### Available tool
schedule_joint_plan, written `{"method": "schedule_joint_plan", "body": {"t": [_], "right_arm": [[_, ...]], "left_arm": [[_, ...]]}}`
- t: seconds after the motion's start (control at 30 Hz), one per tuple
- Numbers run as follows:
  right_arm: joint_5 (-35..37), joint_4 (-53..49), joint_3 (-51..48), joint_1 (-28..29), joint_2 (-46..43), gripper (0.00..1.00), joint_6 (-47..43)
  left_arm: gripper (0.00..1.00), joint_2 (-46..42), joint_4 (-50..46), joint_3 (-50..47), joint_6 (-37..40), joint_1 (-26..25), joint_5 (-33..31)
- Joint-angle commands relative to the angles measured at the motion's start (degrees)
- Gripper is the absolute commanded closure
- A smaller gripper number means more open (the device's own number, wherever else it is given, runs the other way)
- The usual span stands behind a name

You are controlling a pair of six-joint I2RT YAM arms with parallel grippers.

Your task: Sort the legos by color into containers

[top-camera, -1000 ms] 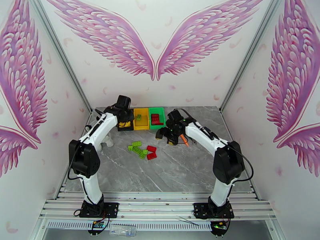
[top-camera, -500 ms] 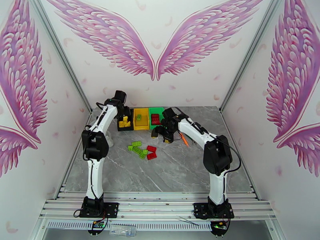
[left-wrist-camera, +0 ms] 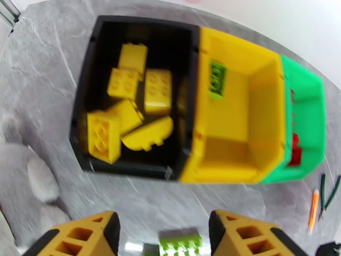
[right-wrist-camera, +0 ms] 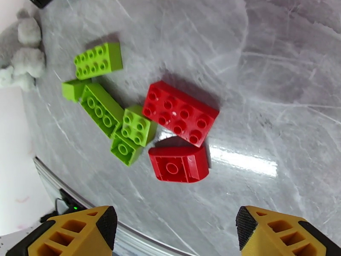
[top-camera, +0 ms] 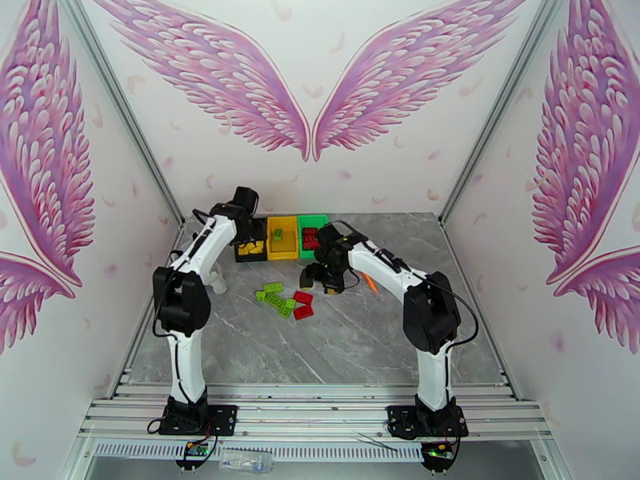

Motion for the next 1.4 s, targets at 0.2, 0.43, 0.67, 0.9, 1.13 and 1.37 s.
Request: {"method": "schedule_joint_plan", "body": {"t": [0.2,0.43,0.67,0.9,1.13,1.37], "right_arm": [[7.63,-3.71,-3.02,8.03,2.14,0.08,-4.94],[13.45,-5.92,0.32,11.4,7.26,0.1,-5.78],[15.76,-6.64,4.72,11.75,11.38,0.13,-5.92],[16.27,-8.07,10.34,11.79,16.24,0.14,-6.17],[17.71,-9.9,15.15,11.66,19.39,0.21,-6.44],[18.85,-9.22,12.91,11.18,16.69,0.32,-5.7]], "left_arm": [[0.3,-23.66,16.8,-35.84,-19.63,-1.71,4.47],[0.29,-35.46,19.21,-51.45,-25.91,-1.63,4.56],[0.28,-42.47,18.53,-57.85,-28.35,-1.61,3.51],[0.27,-44.61,17.67,-59.24,-28.34,-1.55,3.58],[0.27,-43.43,17.81,-58.71,-27.79,-1.63,4.31],[0.28,-38.59,19.93,-56.21,-27.52,-3.82,5.68]]}}
